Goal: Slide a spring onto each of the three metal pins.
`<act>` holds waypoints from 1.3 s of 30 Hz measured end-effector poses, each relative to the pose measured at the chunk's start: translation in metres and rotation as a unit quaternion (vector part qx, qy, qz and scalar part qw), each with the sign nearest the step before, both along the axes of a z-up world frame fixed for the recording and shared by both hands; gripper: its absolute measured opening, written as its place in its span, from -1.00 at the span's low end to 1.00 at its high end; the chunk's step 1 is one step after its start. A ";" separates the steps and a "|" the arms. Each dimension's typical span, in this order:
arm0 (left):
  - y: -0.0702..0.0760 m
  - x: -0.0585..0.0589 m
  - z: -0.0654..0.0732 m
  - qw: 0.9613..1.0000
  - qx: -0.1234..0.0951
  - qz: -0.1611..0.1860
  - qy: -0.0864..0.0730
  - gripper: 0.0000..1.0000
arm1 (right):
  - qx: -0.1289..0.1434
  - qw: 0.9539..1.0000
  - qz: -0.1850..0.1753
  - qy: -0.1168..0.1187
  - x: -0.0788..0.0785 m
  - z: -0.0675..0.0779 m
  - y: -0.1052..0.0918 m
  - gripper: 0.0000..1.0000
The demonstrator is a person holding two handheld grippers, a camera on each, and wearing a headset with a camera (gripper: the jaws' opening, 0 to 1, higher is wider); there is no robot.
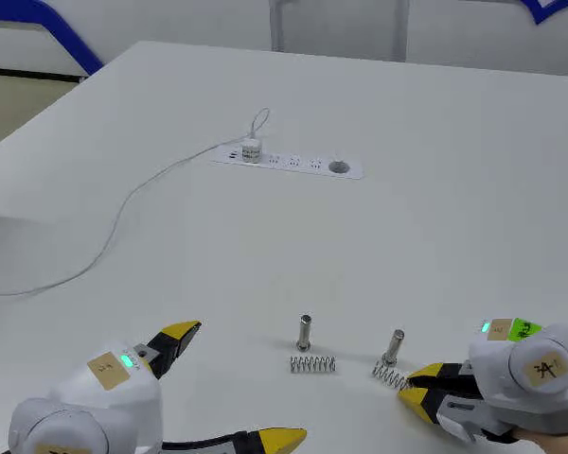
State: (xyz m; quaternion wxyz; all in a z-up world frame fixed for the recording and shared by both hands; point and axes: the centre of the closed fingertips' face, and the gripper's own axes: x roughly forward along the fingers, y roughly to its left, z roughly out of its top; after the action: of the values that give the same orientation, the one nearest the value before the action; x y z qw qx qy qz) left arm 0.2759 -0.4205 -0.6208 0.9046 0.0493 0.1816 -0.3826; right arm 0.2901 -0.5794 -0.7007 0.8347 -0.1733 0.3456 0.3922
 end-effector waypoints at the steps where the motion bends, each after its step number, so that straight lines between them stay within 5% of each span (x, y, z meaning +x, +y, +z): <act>1: 0.000 0.000 0.000 1.000 0.000 -0.001 -0.001 0.93 | 0.000 1.000 0.001 0.000 -0.001 0.000 0.000 -0.79; 9: -0.003 0.001 0.004 1.000 0.004 -0.008 -0.007 0.91 | 0.009 1.000 0.011 -0.017 -0.009 0.023 0.002 -0.79; 14: -0.008 0.011 0.023 0.999 -0.030 -0.005 -0.019 0.82 | 0.015 0.998 0.033 -0.046 -0.011 0.058 0.003 -0.79; 21: -0.024 0.018 0.043 0.997 -0.035 -0.049 -0.047 0.56 | 0.018 0.994 0.071 -0.082 -0.009 0.108 0.005 -0.79; 24: -0.036 0.018 0.057 0.995 -0.043 -0.074 -0.059 0.50 | 0.020 0.991 0.096 -0.096 -0.011 0.127 0.009 -0.79; 27: -0.050 0.021 0.073 0.990 -0.045 -0.095 -0.092 0.46 | 0.011 0.985 0.135 -0.109 -0.018 0.142 0.016 -0.79; 34: -0.081 0.007 0.092 0.979 -0.065 -0.165 -0.098 0.16 | 0.006 0.980 0.162 -0.117 -0.029 0.154 0.026 -0.79; 39: -0.098 -0.005 0.091 0.971 -0.053 -0.210 -0.100 -0.03 | 0.003 0.976 0.180 -0.119 -0.038 0.158 0.032 -0.79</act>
State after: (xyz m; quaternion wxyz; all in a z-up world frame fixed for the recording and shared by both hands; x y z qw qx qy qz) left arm 0.2705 -0.5181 -0.5295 0.8188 0.0766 0.0551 -0.5663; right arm 0.2519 -0.5476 -0.5430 0.7858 -0.2756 0.2061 0.5139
